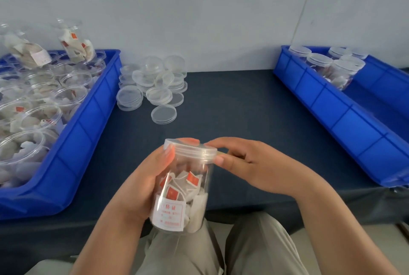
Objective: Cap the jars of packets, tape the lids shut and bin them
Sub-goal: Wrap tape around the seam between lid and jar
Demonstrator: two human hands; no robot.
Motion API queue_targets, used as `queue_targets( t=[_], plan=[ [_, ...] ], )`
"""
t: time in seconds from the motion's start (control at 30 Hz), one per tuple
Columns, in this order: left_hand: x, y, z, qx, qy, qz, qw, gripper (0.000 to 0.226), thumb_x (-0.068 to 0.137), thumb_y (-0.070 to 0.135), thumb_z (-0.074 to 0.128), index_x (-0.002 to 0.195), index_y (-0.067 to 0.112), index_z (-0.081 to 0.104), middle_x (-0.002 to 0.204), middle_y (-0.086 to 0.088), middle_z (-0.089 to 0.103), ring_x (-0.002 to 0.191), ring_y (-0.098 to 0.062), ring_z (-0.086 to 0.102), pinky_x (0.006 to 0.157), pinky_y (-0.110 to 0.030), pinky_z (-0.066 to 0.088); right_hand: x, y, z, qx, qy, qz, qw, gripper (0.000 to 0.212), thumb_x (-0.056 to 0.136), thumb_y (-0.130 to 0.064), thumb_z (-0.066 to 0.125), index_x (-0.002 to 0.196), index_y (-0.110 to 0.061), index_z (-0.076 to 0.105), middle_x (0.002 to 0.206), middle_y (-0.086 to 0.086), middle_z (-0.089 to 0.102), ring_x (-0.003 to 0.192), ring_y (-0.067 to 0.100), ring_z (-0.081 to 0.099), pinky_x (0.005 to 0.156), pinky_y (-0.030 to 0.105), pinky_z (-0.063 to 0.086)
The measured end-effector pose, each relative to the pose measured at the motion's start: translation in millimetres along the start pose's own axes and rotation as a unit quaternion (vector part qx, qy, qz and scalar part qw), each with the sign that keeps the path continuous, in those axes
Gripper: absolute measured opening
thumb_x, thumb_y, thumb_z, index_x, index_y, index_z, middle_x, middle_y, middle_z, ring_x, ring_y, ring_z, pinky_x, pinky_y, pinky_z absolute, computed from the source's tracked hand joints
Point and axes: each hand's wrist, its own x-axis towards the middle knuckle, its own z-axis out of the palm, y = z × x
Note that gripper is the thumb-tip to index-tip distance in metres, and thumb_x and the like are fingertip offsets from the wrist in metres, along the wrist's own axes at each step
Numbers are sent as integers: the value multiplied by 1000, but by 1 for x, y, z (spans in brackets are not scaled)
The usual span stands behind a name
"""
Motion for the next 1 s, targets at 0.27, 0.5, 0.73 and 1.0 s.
queue_targets(
  t=[0.27,0.5,0.73,1.0],
  plan=[
    [8,-1,-5,124,51,62,989,85,78,72,81,145,25,60,139,-18,68,127,-41,67,106,-58,51,-9,5,9,30,23,13,999,47,91,-90,38,134,-71,45,90,-10,65,75,6,59,65,19,45],
    [1,4,11,278,91,116,949,60,84,92,47,137,64,56,137,21,66,128,-4,64,94,-26,57,-12,2,16,29,60,41,997,49,87,-89,43,128,-62,43,80,-22,61,67,0,56,58,16,45],
    [0,-4,43,365,207,175,891,80,70,79,70,141,57,38,127,44,54,119,16,56,86,0,45,-14,-8,29,22,121,53,991,47,88,-85,46,124,-56,45,81,-11,64,67,8,57,57,22,44],
    [3,1,37,327,263,163,893,75,64,81,72,131,56,52,119,39,63,107,10,66,79,-21,57,-22,-6,19,3,32,20,999,43,94,-85,36,133,-68,30,89,-9,62,69,6,58,63,17,47]
  ],
)
